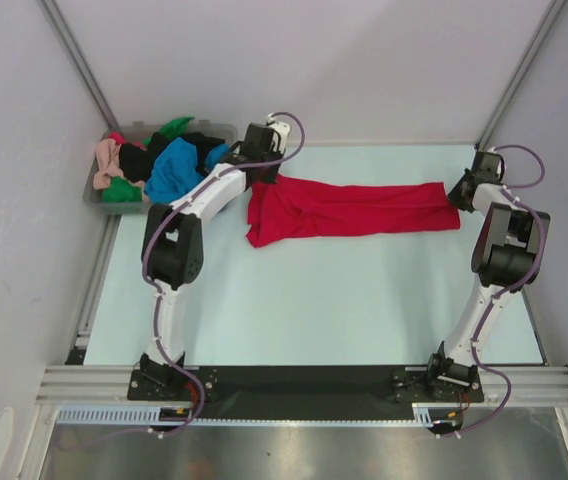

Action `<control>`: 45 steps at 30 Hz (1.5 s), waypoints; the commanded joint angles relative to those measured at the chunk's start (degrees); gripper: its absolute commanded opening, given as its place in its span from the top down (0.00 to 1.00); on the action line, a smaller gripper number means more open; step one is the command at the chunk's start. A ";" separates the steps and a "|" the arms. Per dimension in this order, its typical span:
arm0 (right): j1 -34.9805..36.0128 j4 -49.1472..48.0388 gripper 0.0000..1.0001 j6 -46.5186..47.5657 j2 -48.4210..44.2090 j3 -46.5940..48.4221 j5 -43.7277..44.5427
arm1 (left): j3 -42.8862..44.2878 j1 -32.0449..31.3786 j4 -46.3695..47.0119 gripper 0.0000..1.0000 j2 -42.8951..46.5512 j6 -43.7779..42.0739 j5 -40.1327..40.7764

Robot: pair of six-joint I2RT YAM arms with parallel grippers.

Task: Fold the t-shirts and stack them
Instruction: Fold the tshirt

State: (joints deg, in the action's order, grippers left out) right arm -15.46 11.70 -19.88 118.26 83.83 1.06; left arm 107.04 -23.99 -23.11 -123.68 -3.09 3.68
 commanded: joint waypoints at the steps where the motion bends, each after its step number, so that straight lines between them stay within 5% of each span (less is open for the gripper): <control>1: 0.43 -0.72 1.00 0.10 1.19 2.30 0.43 | 4.66 0.61 1.84 1.00 -2.09 -2.79 -0.52; 18: 0.43 -0.10 1.00 0.10 1.54 1.33 1.31 | 13.54 -0.18 6.33 1.00 -8.06 -6.49 -9.13; 39: 0.26 0.60 1.00 0.89 2.77 2.74 1.49 | 13.72 -0.89 8.61 1.00 -11.41 -5.26 -8.79; 41: 0.26 1.47 0.85 1.25 2.51 3.09 0.62 | 13.28 -0.89 8.09 1.00 -11.06 -5.00 -7.91; 42: 0.35 2.00 0.62 1.25 2.16 3.61 0.35 | 13.28 -0.89 7.30 1.00 -10.28 -4.65 -6.77; 44: 0.43 2.79 0.38 1.68 -0.38 3.44 -0.18 | 12.84 -0.80 6.24 0.98 -8.61 -3.42 -5.62; 45: 0.35 3.06 0.07 2.03 -1.70 3.44 -0.53 | 12.84 -0.71 4.59 0.97 -7.73 -2.63 -4.66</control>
State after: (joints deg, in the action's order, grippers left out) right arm -15.31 13.52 -19.35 120.22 84.66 1.15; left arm 119.50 -24.62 -17.12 -135.72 -7.55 -3.51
